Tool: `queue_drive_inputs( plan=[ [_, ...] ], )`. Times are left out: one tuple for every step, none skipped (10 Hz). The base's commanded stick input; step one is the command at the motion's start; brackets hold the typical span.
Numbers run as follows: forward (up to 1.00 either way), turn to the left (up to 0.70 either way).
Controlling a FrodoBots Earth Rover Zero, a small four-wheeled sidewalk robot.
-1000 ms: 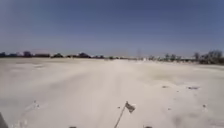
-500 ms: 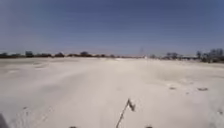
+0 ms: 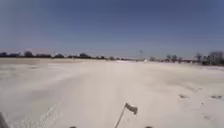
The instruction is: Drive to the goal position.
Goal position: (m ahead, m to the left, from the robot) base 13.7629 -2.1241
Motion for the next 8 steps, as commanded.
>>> queue_drive_inputs(
  plan=[
    [0.7, 0.0],
    [0.7, 0.0],
    [0.7, 0.0],
    [0.7, 0.0],
    [0.7, 0.0],
    [0.7, 0.0],
    [0.7, 0.0],
    [0.7, 0.0]
  ],
)
